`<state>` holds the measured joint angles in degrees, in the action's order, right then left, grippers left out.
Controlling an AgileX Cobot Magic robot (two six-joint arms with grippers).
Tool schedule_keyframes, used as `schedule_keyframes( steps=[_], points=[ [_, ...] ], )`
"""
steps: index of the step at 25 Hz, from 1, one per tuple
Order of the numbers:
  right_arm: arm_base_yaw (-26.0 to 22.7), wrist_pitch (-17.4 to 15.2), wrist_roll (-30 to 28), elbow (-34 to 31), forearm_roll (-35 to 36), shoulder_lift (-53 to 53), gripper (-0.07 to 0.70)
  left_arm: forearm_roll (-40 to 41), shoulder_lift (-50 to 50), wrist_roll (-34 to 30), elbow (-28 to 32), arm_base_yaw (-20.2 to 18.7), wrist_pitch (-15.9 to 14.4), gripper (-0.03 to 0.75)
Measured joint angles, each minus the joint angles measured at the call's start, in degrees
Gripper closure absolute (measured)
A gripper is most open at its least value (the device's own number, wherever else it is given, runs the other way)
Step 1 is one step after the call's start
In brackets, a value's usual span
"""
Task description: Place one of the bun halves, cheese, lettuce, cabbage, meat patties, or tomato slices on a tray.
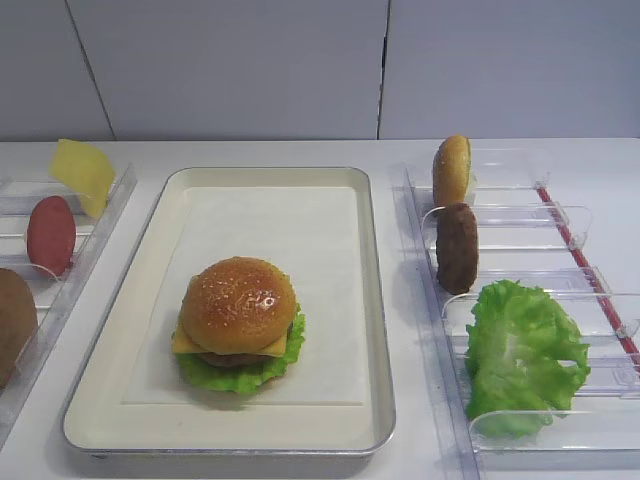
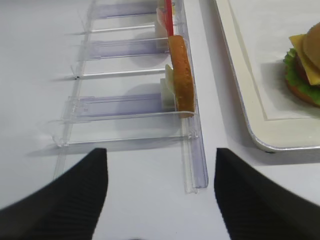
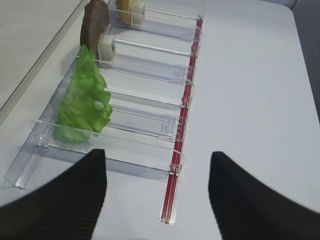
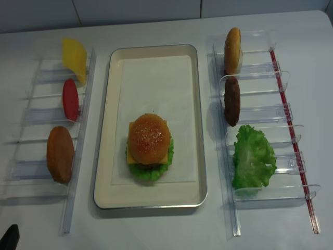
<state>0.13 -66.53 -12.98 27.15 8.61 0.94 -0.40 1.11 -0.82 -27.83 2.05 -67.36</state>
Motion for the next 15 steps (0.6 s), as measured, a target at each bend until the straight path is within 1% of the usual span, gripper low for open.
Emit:
schedule_keyframes(
  steps=[5,15],
  points=[
    [0.00,0.00,0.00,0.00,0.00,0.00,0.178,0.00,0.00,0.00,0.00,0.00,0.00,0.250],
    [0.00,0.09,0.10,0.00,0.00,0.00,0.189,0.00,0.00,0.00,0.00,0.00,0.00,0.250]
  ],
)
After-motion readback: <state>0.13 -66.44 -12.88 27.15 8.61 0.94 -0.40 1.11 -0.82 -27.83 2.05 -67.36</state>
